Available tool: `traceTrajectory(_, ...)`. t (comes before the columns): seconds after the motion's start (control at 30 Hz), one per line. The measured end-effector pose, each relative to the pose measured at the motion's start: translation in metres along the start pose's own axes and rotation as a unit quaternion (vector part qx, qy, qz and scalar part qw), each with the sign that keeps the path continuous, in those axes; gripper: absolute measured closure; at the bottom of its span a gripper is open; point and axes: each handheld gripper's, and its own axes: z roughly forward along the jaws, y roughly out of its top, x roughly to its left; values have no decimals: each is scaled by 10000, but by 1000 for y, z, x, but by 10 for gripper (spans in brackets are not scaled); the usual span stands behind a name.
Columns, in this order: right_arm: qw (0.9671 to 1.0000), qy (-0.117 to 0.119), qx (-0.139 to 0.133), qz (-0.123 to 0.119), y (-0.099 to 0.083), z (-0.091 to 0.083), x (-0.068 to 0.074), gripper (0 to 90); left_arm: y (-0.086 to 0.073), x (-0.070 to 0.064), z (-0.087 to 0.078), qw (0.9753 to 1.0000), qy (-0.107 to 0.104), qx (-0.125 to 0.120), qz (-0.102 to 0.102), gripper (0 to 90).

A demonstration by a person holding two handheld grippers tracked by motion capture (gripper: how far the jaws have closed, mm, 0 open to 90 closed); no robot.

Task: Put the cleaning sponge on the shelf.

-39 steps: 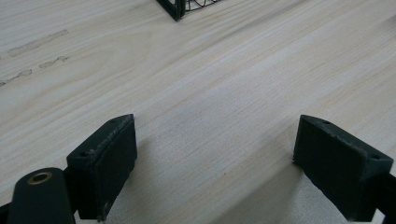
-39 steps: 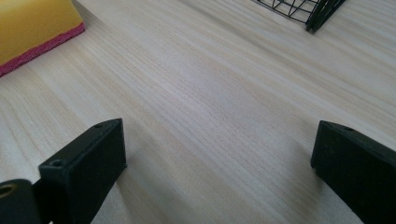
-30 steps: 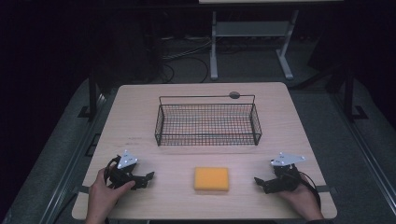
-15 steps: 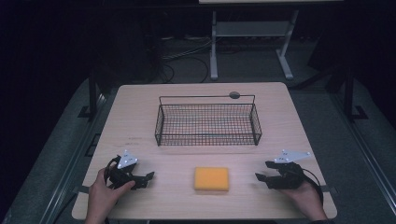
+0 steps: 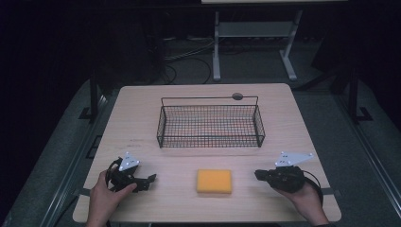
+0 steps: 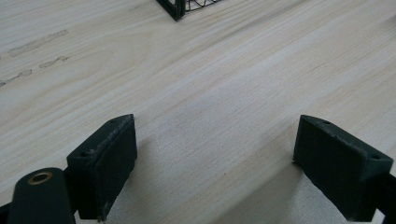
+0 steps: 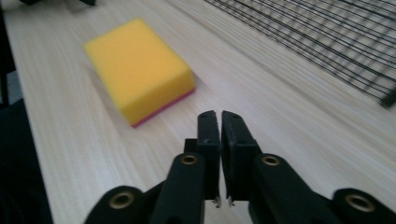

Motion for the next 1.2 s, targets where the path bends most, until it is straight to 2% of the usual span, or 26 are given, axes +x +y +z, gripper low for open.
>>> traceTrajectory(0.03, 9999, 108, -25, -36, 2, 1, 3, 885, 0, 0, 0, 10000, 0, 0, 4, 126)
traceTrajectory(0.27, 9994, 317, -19, -105, 6, 5, 9, 894, 0, 0, 0, 10000, 0, 0, 4, 126)
traceTrajectory(0.37, 9988, 465, -16, -174, 9, 9, 16, 894, 0, 0, 0, 10000, 0, 1, 1, 126)
traceTrajectory(0.6, 9973, 677, 36, -288, 14, 19, 28, 894, 0, 0, 0, 10000, 1, 0, 0, 126)
traceTrajectory(0.63, 9970, 688, 16, -363, 14, 20, 28, 894, 0, 0, 0, 10000, 2, -6, 2, 126)
traceTrajectory(1.2, 9919, 1154, 157, -508, 20, 44, 53, 893, 0, 0, 0, 10000, 2, -6, 3, 126)
